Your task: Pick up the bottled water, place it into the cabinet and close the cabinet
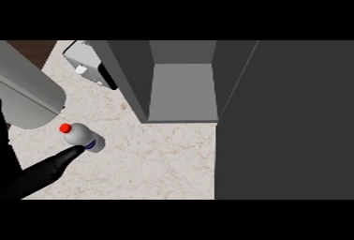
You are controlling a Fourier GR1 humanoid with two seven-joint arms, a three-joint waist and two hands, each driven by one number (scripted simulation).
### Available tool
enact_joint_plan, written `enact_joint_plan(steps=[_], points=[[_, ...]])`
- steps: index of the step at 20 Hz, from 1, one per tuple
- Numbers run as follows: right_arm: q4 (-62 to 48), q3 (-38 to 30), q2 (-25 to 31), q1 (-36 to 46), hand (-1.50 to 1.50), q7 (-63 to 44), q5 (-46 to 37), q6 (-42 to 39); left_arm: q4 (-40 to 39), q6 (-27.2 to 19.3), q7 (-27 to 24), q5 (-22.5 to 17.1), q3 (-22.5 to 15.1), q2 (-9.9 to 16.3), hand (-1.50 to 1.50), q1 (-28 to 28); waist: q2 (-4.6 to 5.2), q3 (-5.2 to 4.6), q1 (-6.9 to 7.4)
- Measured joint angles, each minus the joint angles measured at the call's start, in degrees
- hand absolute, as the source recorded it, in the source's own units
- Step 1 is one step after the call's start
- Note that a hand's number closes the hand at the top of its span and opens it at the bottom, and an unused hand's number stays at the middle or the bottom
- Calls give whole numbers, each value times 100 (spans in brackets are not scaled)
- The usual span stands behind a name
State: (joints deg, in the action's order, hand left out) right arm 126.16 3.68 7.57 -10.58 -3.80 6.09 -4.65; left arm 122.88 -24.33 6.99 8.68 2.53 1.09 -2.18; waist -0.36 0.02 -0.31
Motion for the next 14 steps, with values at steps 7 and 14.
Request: enact_joint_plan(steps=[7,14], points=[[1120,174,91,-975,-150,-474,520,-293,545,-1731,643,791,-1333,-88,-150,-468,4,2,-26],[1261,269,12,-1797,-150,-118,503,-607,876,-2527,950,1657,-2457,-104,-150,-958,11,2,-22]])
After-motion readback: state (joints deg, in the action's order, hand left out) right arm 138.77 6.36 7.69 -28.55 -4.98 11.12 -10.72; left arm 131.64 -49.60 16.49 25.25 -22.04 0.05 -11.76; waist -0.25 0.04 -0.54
